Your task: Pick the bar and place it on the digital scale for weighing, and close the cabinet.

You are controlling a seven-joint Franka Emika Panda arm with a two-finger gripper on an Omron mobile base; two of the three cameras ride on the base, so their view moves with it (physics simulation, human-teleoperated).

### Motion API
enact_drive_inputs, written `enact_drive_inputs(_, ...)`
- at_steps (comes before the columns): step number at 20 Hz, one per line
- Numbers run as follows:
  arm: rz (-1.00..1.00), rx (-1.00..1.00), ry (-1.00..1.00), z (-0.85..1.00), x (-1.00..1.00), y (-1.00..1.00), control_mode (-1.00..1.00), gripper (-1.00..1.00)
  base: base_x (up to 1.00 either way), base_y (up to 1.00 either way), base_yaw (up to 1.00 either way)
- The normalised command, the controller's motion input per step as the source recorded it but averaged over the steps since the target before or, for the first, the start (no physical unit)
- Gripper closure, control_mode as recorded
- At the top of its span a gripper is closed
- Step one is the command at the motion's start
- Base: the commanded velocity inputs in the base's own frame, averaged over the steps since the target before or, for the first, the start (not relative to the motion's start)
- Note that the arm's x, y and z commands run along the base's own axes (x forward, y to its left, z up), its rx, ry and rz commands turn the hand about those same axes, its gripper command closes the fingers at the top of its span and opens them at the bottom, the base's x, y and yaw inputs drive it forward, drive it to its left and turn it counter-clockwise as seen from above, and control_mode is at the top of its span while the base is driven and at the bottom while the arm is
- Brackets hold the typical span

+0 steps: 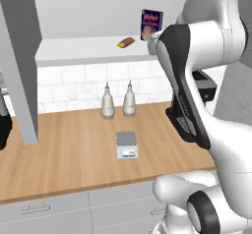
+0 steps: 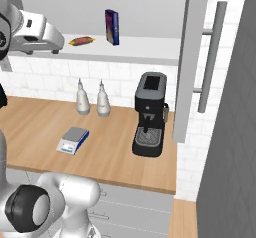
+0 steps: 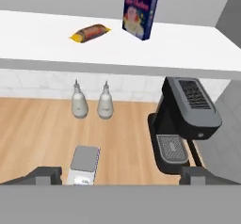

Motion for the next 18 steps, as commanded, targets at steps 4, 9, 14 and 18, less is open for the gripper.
enact_drive_inputs(4,-0.07,-0.02,0.00,0.08,0.32,0.78,-1.00,-1.00,0.00,0.00,0.00)
enact_drive_inputs(9,-0.02,0.00,-0.01,-0.01,0.58,0.62,-1.00,-1.00,0.00,0.00,0.00)
enact_drive_inputs(14,-0.06,-0.02,0.00,-0.13,0.60,0.15,-1.00,-1.00,0.00,0.00,0.00)
enact_drive_inputs(18,-0.06,-0.03,0.00,-0.29,0.72,0.01,-1.00,-1.00,0.00,0.00,0.00)
